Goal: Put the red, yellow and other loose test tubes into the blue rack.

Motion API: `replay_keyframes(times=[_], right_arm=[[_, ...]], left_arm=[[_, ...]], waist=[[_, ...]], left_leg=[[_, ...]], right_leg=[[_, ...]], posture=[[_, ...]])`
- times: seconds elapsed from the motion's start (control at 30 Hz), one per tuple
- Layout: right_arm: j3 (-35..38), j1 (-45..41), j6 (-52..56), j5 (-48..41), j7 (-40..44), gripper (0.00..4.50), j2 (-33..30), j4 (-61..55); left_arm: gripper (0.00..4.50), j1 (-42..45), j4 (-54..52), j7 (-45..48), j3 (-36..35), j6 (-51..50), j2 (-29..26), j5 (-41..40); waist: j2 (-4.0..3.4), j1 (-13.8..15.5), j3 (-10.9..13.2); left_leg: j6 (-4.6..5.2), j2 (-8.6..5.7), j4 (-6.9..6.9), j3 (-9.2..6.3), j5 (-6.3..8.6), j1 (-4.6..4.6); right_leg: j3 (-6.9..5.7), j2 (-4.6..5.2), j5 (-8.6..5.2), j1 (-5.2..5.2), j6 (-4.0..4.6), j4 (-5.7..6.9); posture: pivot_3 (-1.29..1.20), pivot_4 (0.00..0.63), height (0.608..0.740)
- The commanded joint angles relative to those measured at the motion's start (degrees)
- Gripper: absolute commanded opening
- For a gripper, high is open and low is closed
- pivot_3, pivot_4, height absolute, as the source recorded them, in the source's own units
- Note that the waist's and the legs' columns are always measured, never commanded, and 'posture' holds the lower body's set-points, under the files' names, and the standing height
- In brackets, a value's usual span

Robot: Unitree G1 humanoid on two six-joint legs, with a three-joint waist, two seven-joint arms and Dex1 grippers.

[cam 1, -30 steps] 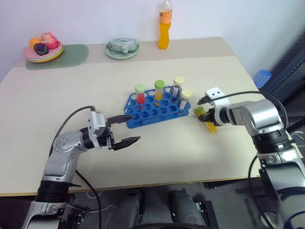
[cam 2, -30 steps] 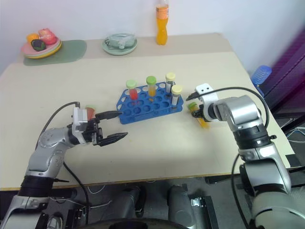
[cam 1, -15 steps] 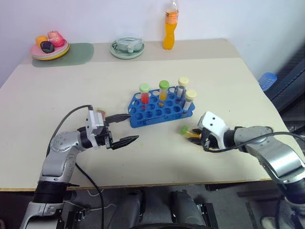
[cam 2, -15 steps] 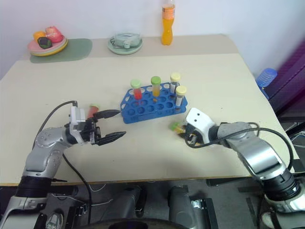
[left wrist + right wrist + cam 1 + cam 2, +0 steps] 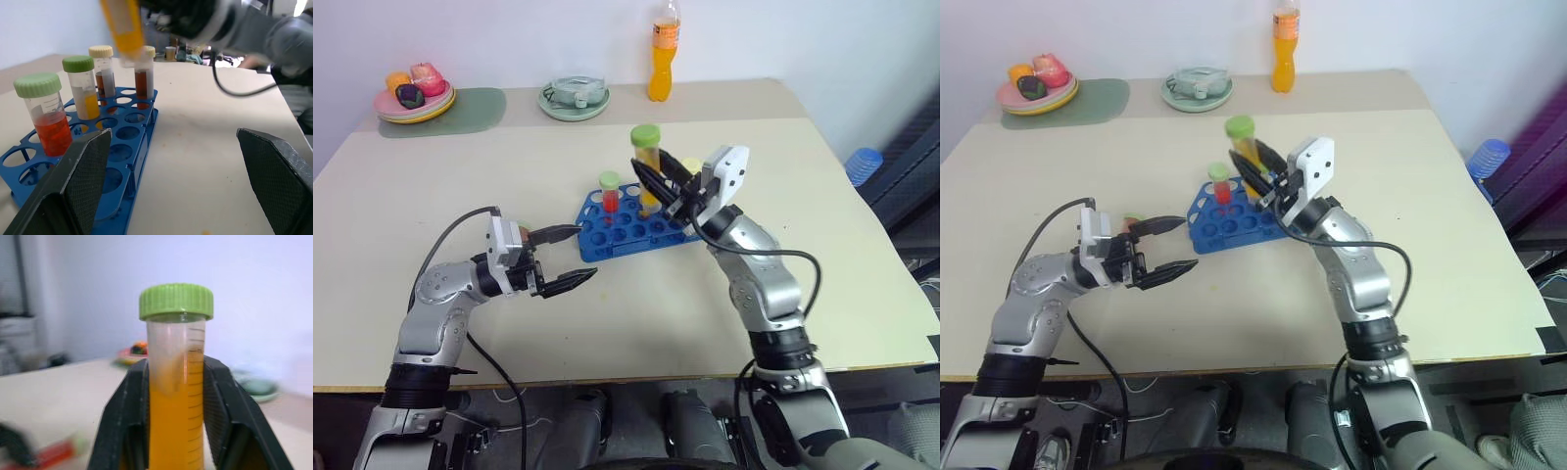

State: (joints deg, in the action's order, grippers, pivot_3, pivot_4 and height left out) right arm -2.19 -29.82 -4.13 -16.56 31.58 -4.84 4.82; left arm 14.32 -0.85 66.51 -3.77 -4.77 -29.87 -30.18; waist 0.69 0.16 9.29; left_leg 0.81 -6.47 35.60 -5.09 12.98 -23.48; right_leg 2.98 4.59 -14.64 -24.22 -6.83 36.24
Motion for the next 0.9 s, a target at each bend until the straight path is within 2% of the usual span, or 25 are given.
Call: replay_keyframes(times=[0.03, 0.27, 0.9], right_arm=[[0.63, -1.68, -12.71, 3.20, -1.30, 0.82, 2.55, 7.48], [0.54, -1.40, -24.43, 6.16, -2.48, 0.82, 4.35, 18.37], [0.72, -1.64, -32.73, 8.38, -4.53, 0.82, 6.39, 33.58]], left_arm=[[4.22, 0.73, -0.71, -0.65, -1.73, 0.03, -0.11, -1.17], [4.22, 0.35, -1.70, -3.01, -2.74, -0.22, 0.05, -1.83], [4.22, 0.03, -2.02, -4.57, -3.69, -0.65, 0.60, -1.86]], waist=[[-0.01, -0.56, 0.01], [-0.02, -1.41, 0.01], [-0.02, -1.36, 0.01]], left_leg=[[-0.03, 0.00, -0.02, 0.02, -0.02, 0.00], [-0.05, 0.04, -0.04, 0.01, -0.03, 0.02], [-0.14, 0.05, -0.04, 0.02, -0.09, 0.06]], right_leg=[[0.00, 0.00, 0.00, -0.02, 0.00, 0.02], [0.00, -0.07, 0.02, -0.11, 0.05, 0.24], [0.01, -0.08, 0.03, -0.14, 0.09, 0.48]], posture=[[0.00, 0.150, 0.740], [0.00, 0.150, 0.740], [0.00, 0.150, 0.740]])
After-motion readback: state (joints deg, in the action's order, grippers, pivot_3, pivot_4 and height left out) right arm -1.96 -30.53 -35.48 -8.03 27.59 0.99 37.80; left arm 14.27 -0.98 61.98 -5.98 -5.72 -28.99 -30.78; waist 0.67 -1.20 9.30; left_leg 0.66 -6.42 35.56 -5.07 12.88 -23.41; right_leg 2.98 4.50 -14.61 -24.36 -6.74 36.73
